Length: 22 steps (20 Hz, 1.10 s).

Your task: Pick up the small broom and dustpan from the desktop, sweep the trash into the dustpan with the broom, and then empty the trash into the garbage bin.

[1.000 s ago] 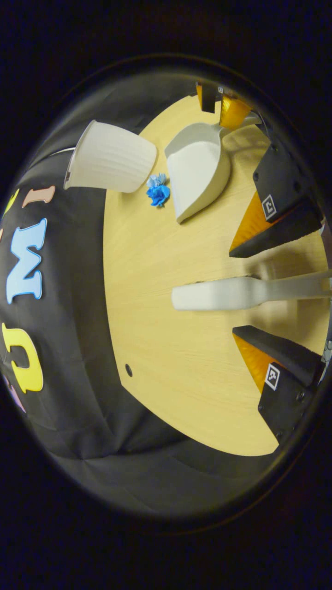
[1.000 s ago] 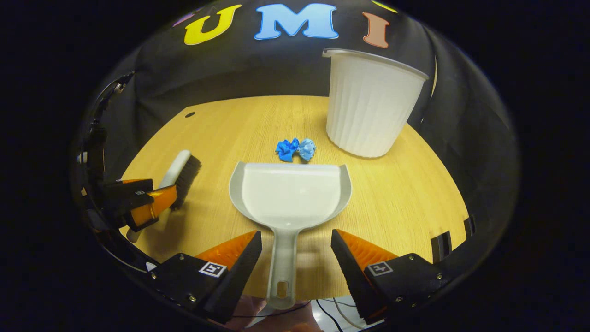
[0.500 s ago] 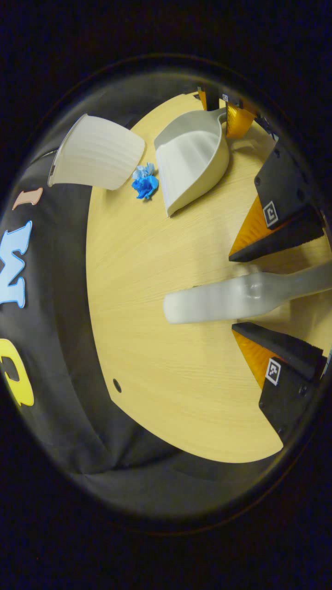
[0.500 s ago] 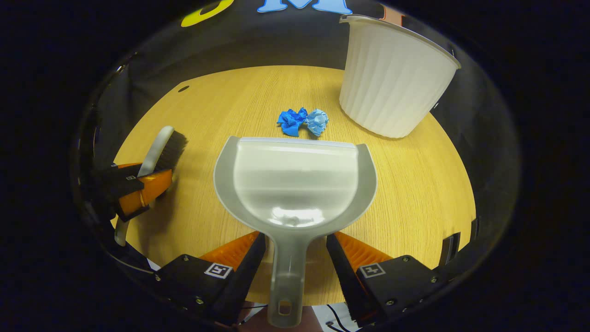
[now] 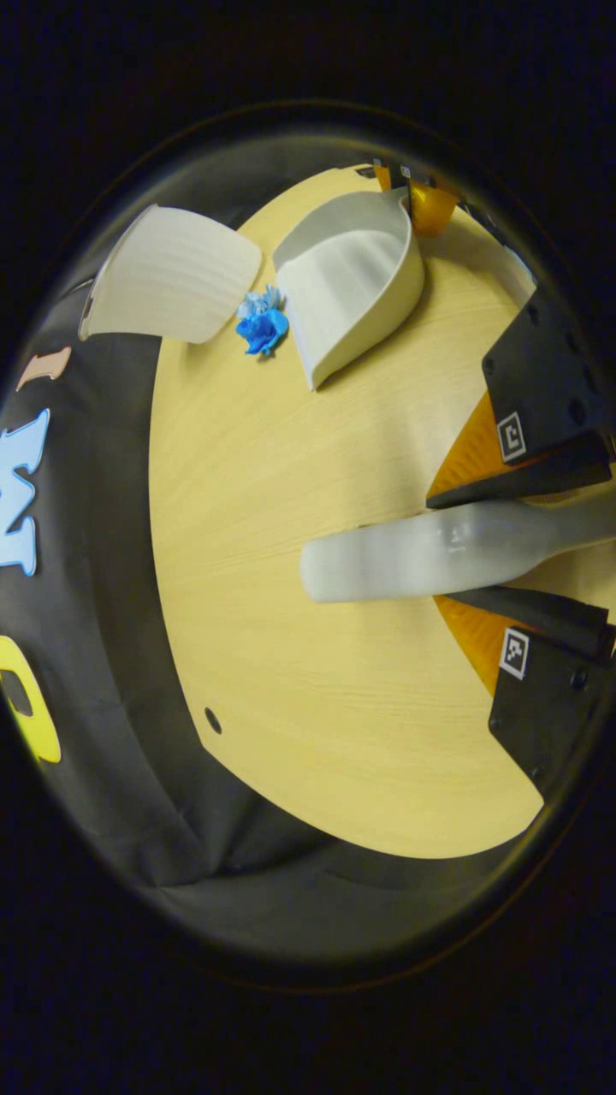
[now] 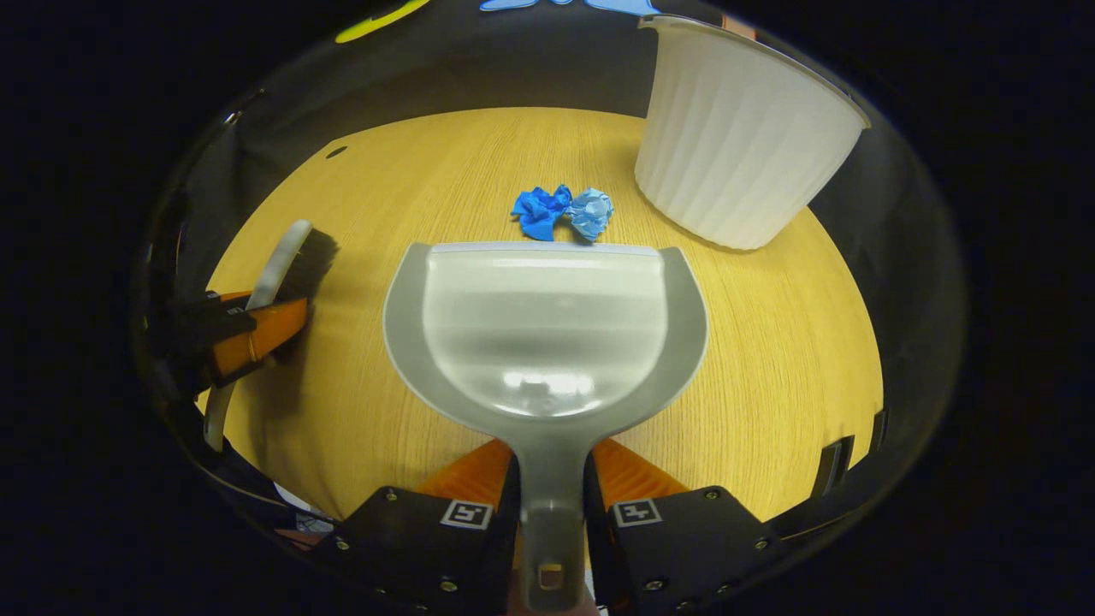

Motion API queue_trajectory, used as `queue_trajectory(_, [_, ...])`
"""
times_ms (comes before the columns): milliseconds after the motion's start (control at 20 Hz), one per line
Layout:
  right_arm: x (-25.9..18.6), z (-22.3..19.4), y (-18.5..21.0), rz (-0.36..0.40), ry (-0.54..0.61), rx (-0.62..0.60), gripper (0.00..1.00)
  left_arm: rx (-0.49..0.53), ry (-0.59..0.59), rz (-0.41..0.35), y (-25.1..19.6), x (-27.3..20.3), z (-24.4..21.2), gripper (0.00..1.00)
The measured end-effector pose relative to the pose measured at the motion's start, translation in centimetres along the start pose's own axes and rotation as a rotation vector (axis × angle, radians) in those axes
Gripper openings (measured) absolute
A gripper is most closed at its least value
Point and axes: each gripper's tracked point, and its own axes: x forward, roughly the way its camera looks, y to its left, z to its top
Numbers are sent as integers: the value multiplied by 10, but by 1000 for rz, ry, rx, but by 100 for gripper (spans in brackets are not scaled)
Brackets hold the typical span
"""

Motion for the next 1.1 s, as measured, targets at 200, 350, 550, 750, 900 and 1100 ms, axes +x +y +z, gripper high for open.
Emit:
queue_trajectory(200, [-2,0,-2,10,-5,-25,31,50,3,-1,-2,6,8,54])
queue_trajectory(350, [-1,0,-7,16,-7,-31,34,66,3,-22,-6,13,17,53])
queue_trajectory(550, [-1,-1,-24,32,-6,-55,29,94,11,-44,-13,26,35,52])
queue_trajectory(750, [-1,-2,-42,58,0,-106,29,149,19,-67,-29,43,58,53])
queue_trajectory(900, [-2,-1,-54,82,7,-148,29,194,20,-104,-50,55,78,53])
queue_trajectory(1100, [-5,-2,-68,115,20,-204,29,269,25,-176,-85,72,98,51])
